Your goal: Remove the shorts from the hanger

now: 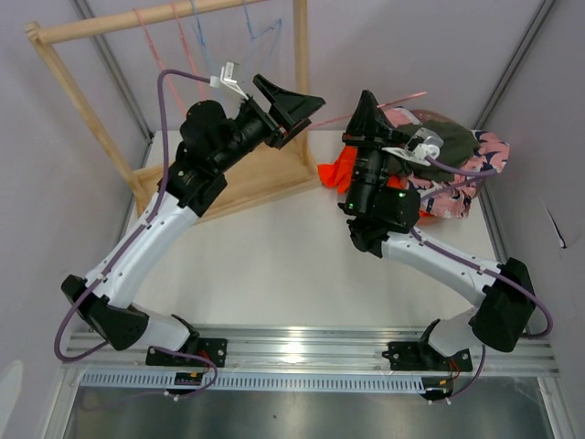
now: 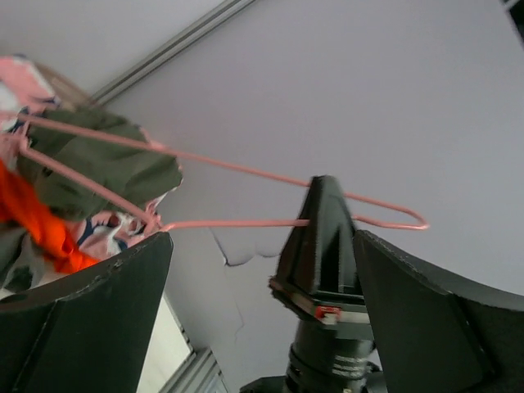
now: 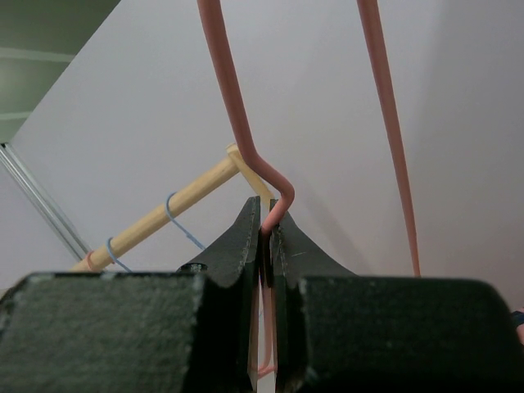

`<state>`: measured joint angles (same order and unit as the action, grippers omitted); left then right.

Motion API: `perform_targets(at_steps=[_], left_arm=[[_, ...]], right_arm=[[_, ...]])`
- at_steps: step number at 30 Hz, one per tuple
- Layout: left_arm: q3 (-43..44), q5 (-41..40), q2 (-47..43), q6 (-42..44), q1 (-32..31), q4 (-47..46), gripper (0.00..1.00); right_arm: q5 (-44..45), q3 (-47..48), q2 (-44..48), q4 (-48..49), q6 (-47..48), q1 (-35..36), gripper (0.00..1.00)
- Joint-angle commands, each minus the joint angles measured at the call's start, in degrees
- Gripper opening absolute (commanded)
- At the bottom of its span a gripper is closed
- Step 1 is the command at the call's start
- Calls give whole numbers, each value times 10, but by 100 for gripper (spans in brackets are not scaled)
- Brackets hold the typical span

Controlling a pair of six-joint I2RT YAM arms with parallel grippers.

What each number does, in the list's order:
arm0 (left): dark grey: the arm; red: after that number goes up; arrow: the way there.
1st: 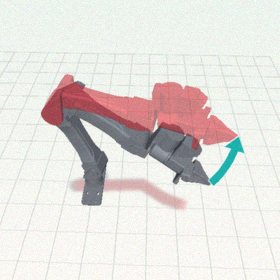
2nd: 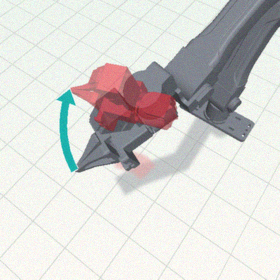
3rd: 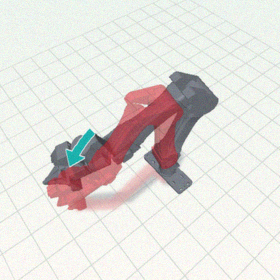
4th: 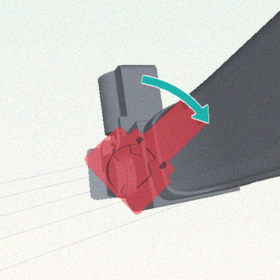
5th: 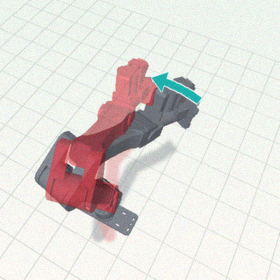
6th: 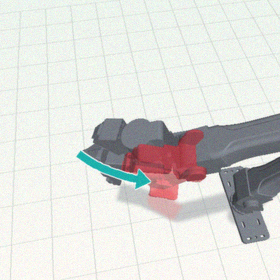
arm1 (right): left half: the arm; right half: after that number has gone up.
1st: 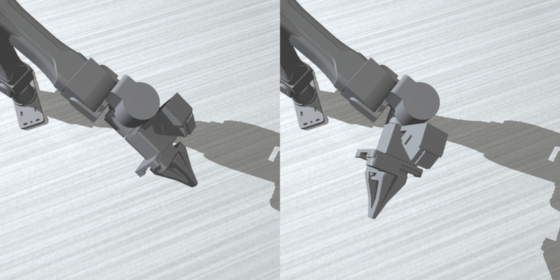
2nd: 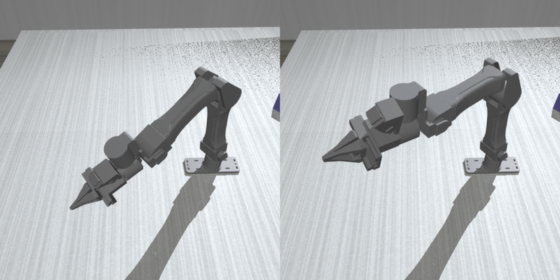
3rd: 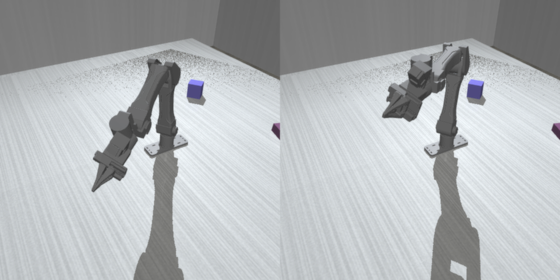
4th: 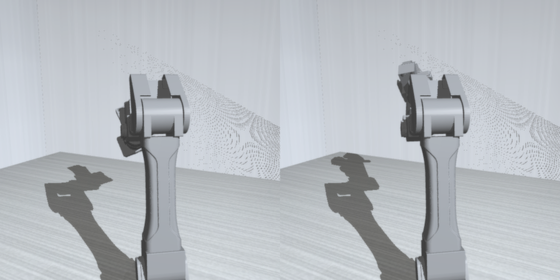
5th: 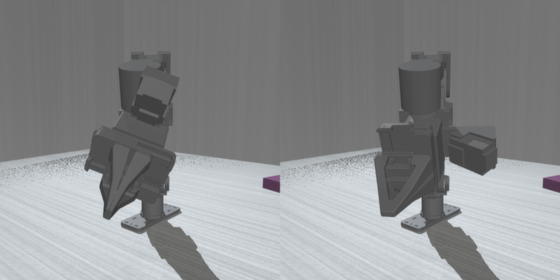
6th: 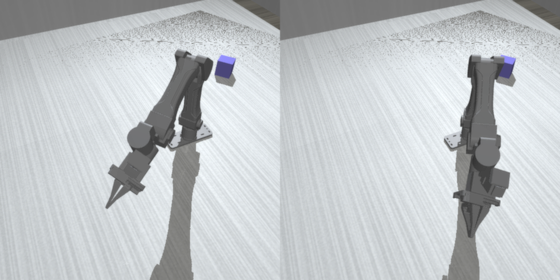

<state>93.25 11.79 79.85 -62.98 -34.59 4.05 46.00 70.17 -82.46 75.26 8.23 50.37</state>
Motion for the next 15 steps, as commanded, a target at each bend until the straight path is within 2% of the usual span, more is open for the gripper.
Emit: perform_targets(at_steps=[1,8,11,15], left_arm=[[-1,16,-11,-36,-1,18,98],[3,13,-54,-58,-11,62,99],[18,19,-50,-71,-10,84,99],[-22,39,-40,-123,-7,36,99]], right_arm=[[-34,42,-17,94,46,5,0],[-78,109,-75,111,179,3,0],[-93,112,-83,116,185,4,0],[-93,90,-70,129,155,9,0]])
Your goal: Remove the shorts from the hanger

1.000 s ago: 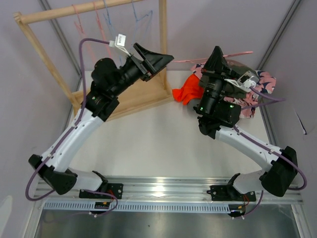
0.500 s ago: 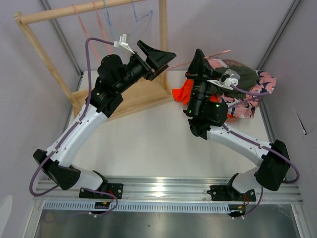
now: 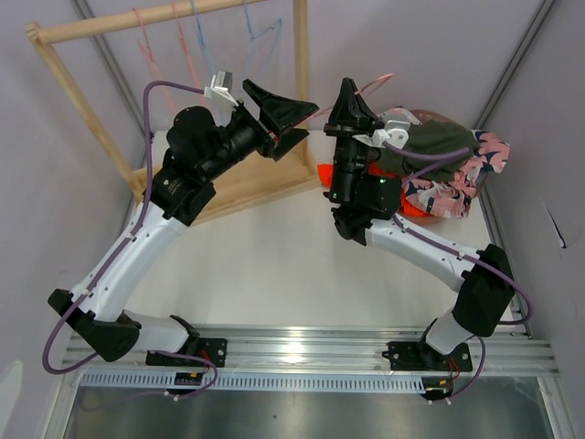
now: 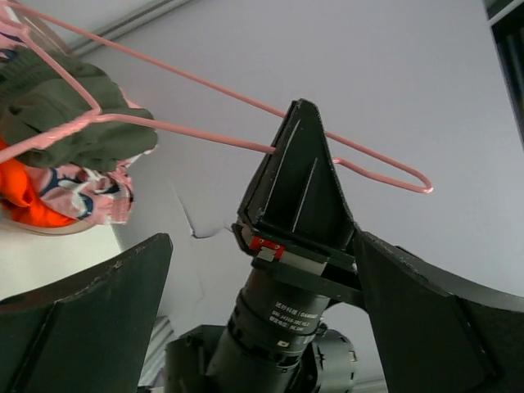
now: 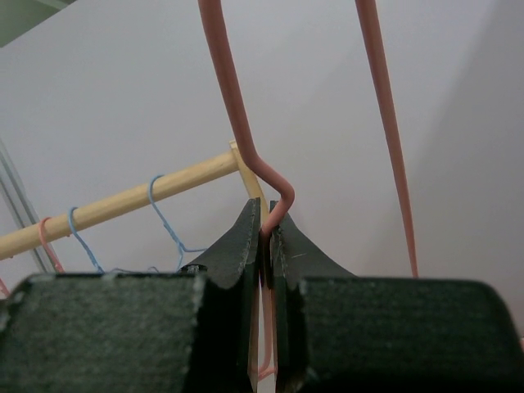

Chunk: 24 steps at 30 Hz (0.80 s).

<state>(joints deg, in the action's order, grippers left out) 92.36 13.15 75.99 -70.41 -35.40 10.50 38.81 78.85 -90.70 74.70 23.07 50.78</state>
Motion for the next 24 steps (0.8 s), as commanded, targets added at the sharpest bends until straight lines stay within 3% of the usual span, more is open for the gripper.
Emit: perform_targets(at_steps=[1,11,19,24], left_arm=[[-29,23,0,-70,3,-51,99],[-86,76,32,-230,43,-198,97],[-87,81,59,-301,62,-250,96],[-73,89,79,-300,62,-248,82]], right_arm=[[-23,-11,17,139,-3,7,0],[-153,-43,75,142,-58,33,0],[-174,-74,111,147,-83,49,0],[-178,-85,110,147,-103,58,0]])
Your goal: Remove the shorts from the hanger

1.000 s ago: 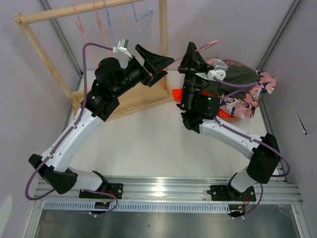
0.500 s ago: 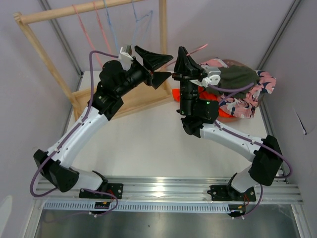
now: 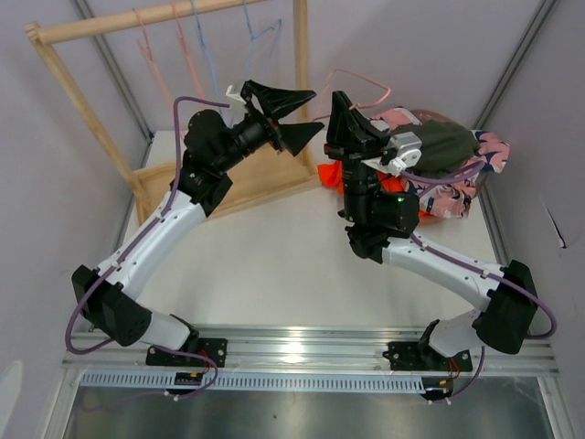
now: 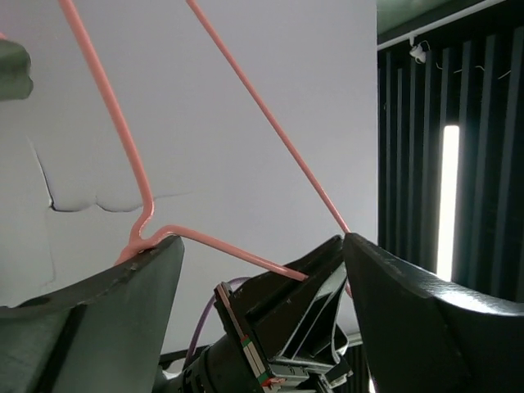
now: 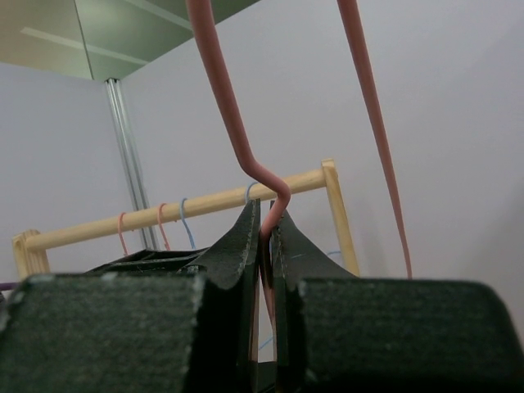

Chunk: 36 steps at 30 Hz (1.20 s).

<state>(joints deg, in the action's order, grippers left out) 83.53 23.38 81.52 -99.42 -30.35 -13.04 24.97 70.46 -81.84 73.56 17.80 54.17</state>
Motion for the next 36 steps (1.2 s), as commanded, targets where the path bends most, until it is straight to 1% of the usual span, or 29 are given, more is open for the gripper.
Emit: perform_targets(at_steps=[1,2,5,7,8,10,11,15,16,18,20,21,22,25,27,30,31,32,33,34,35,36], left_arm=[[14,-13,26,-8,12,-10,80],[14,-11,28,-6,13,-7,74],[23,-12,36,12,12,21,66],[29,-5,43,15,13,31,56],[29,-4,46,15,17,30,54],[30,9,51,13,20,26,37],[32,15,58,14,26,28,35],[66,47,86,22,31,43,33],[67,58,89,21,31,41,34],[87,97,111,19,34,35,37],[102,123,129,20,44,34,35],[114,129,138,26,45,40,33],[121,136,140,35,47,53,26],[146,150,152,81,48,109,0],[150,159,154,103,49,118,0],[145,154,152,133,51,128,0],[144,150,149,142,52,145,0],[145,150,147,157,53,151,0],[150,152,148,164,54,152,0],[157,156,150,176,58,160,0],[164,156,154,188,61,188,0],[183,157,155,212,64,198,0]], right_arm=[[-41,-2,20,158,-53,26,0],[-43,-5,18,158,-59,31,0],[-60,-4,11,157,-64,44,0],[-78,-2,3,157,-52,53,0],[-87,-3,2,155,-49,60,0],[-98,-8,5,144,-47,65,0],[-112,-10,8,139,-45,66,0],[-135,-24,26,108,-59,73,0],[-138,-32,28,121,-51,74,0],[-147,-38,34,106,-46,78,0],[-154,-45,46,92,-49,78,0],[-161,-48,49,82,-50,78,0],[-167,-52,55,76,-47,78,0],[-198,-56,70,21,-44,78,0],[-207,-56,85,-15,-49,78,0],[-218,-67,93,-26,-49,79,0],[-210,-72,95,-27,-47,80,12],[-205,-83,102,-28,-48,81,29],[-201,-88,106,-38,-54,81,50],[-194,-90,111,-49,-58,81,88],[-181,-92,115,-63,-60,81,99],[-176,-97,125,-85,-66,81,99]])
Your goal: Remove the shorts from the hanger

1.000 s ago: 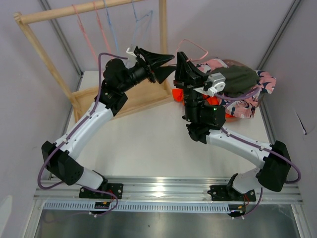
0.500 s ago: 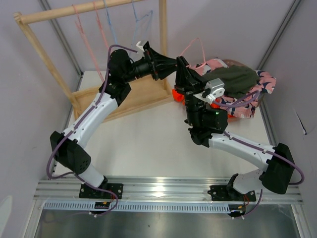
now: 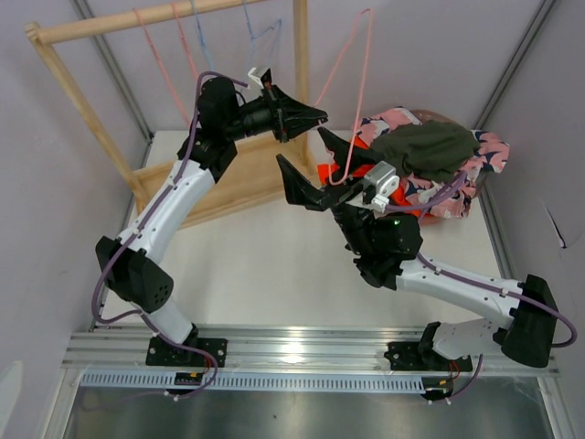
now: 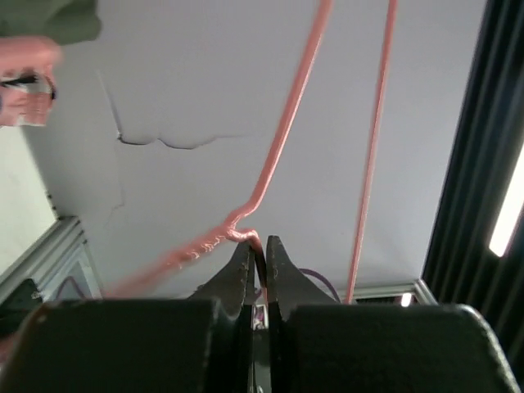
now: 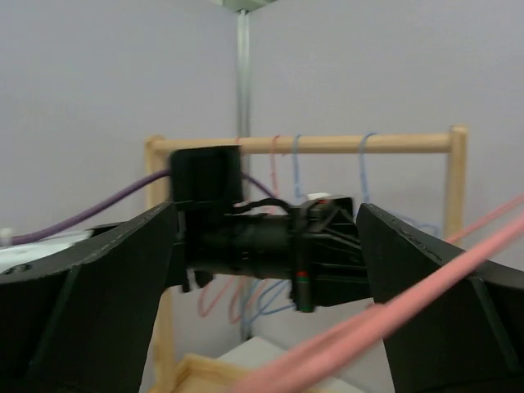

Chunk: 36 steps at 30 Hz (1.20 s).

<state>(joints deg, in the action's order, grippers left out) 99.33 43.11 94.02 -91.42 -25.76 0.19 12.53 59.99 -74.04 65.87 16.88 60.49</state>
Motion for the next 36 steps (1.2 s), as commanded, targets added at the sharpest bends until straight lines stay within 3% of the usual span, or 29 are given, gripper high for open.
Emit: perform_targets(at_steps=[1,10,15,19,25,29,32,36], left_arm=[[31,-41,31,144,25,76,0],[271,-103,99,354,97,361,0],[312,-151,80,424,130,404,0],[425,-230,107,518,128,521,0],[434,-355,100,612,110,582,0],[414,-519,73,670,45,624,0],[390,-599,60,692,5,649,0],[347,-689,22,686,1,661,0]], right_arm=[[-45,3,52,-14,-62,18,99],[19,-121,157,-43,-127,26,99],[45,-164,222,-116,-167,29,99],[50,-181,257,-170,-196,30,99],[67,-197,296,-223,-205,30,99],[72,-211,314,-236,-211,30,99],[74,-218,323,-249,-219,30,99],[68,-229,329,-247,-236,30,99]])
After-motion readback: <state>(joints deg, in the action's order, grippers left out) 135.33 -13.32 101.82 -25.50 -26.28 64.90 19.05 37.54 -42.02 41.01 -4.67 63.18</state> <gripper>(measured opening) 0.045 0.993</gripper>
